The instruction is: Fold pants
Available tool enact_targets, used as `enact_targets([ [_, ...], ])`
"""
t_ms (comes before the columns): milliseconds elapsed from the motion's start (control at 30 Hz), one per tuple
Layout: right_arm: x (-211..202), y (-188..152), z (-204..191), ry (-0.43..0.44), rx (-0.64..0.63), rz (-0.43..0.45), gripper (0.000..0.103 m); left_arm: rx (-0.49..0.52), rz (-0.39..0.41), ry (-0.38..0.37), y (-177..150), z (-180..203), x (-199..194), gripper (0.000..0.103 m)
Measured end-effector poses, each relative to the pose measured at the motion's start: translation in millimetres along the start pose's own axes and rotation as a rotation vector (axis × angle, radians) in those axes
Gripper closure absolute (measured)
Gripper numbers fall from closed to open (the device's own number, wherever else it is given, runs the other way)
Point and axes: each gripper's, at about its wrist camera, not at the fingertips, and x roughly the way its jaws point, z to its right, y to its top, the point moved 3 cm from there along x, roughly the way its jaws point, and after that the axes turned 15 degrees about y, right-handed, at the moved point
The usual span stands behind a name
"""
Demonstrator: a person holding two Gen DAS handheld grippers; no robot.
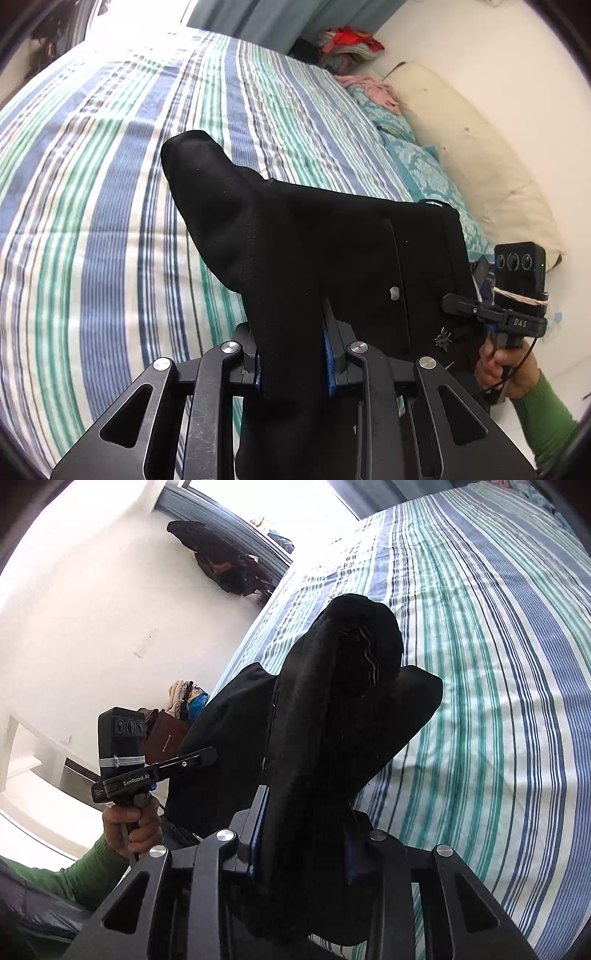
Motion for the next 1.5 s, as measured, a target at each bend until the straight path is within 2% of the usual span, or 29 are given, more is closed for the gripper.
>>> enact_targets([
  [167,39,85,21,-0.005,-0.026,0.045,0.070,-0.003,0.050,0.087,70,-33,24,0.079],
  [267,72,111,55,-0.042,0.016,0.037,0.068,0.025,0.020,0.194,78,-42,69,0.074],
  [300,82,113,70,-0.081,0.036,0.024,0.067,0.026,-0.020,0.242,73,-48,89,0.066],
  [333,93,111,87,-0.117,0.069,0.001,0.063,0.030,-0.062,0.303,65,-54,108,0.057],
  [367,102,106,105,-0.169,0.115,-0.027,0.058,0.043,-0.106,0.392,56,-62,125,0.053],
  [400,106,100,122,-0.262,0.156,-0.051,0.050,0.052,-0.120,0.436,48,-71,131,0.044],
  [433,101,95,135,-0.305,0.190,-0.050,0.043,0.032,-0.095,0.410,41,-75,124,0.042],
  [467,93,91,138,-0.279,0.216,-0.014,0.038,0.010,-0.069,0.391,34,-78,113,0.040],
  [500,81,87,135,-0.280,0.231,0.037,0.022,0.002,-0.048,0.400,27,-80,98,0.029],
  [533,66,82,129,-0.303,0.237,0.080,0.002,0.013,-0.023,0.424,19,-78,83,0.017],
  [633,31,62,94,-0.329,0.185,0.127,0.000,0.109,0.094,0.518,-4,-60,37,0.012],
  [700,18,47,61,-0.388,0.110,0.130,0.000,0.158,0.172,0.568,-22,-45,10,0.010],
  [767,8,24,24,-0.472,0.034,0.135,0.000,0.157,0.221,0.559,-42,-31,-17,0.005],
  [900,3,-34,-43,-0.669,-0.083,0.121,0.000,0.043,0.142,0.537,-73,-19,-48,0.005],
  [1000,4,-73,-85,-0.723,-0.108,0.136,0.000,-0.018,0.041,0.490,-93,-8,-65,0.005],
  [1100,3,-97,-112,-0.731,-0.107,0.155,0.000,-0.015,0.007,0.512,-112,5,-84,0.005],
  [1267,2,-106,-144,-0.784,-0.169,0.134,0.000,0.067,0.063,0.589,-126,23,-107,0.005],
  [1367,-1,-105,-151,-0.814,-0.180,0.135,0.000,0.063,0.074,0.603,-127,24,-113,0.005],
  [1500,-5,-104,-163,-0.811,-0.167,0.148,0.000,0.075,0.080,0.619,-125,25,-124,0.005],
])
